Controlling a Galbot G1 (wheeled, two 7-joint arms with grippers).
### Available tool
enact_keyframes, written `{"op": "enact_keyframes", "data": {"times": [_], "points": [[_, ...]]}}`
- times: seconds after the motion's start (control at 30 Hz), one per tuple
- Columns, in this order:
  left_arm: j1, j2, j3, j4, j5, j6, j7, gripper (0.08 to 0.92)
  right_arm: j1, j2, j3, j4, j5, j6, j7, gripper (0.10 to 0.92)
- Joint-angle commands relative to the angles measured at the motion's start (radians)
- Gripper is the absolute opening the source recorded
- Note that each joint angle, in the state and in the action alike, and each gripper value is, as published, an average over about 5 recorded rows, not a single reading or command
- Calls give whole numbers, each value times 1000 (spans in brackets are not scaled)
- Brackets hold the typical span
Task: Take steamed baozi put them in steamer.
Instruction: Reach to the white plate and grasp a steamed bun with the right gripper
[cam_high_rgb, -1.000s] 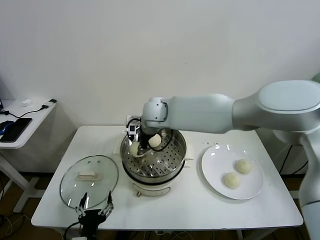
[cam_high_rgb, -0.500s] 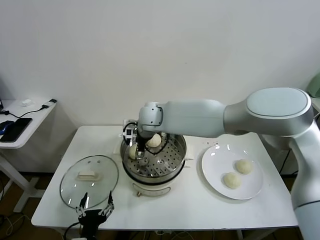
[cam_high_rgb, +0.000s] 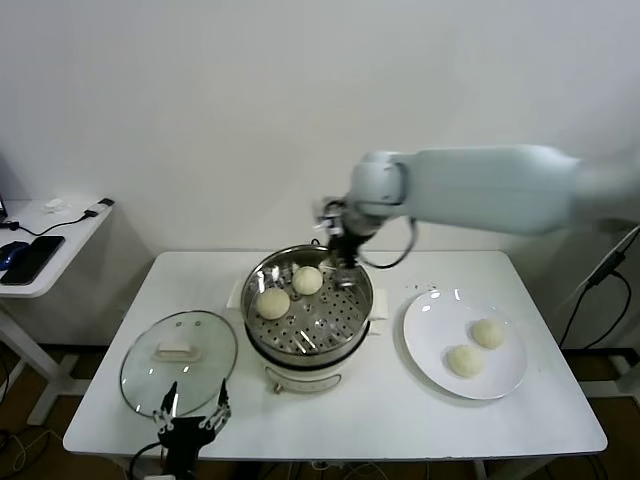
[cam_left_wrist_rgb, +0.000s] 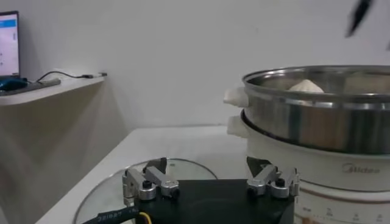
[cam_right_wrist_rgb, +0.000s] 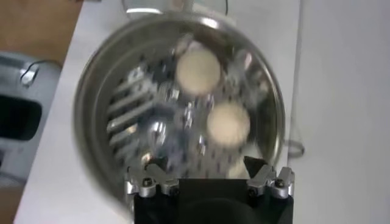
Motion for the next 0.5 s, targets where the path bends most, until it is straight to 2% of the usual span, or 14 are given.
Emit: {"op": "enact_keyframes", "data": {"times": [0.03, 0.23, 0.5], "points": [[-1, 0, -4, 0, -2, -8, -4, 823, 122, -462, -227, 177, -259, 99, -125, 823], [5, -5, -8, -3, -3, -10, -7, 823, -100, -567, -159, 134, -431, 106, -125, 823], [20, -17, -1, -7, 10, -15, -9, 823, -450, -594, 112, 63, -540, 77, -84, 823]]}}
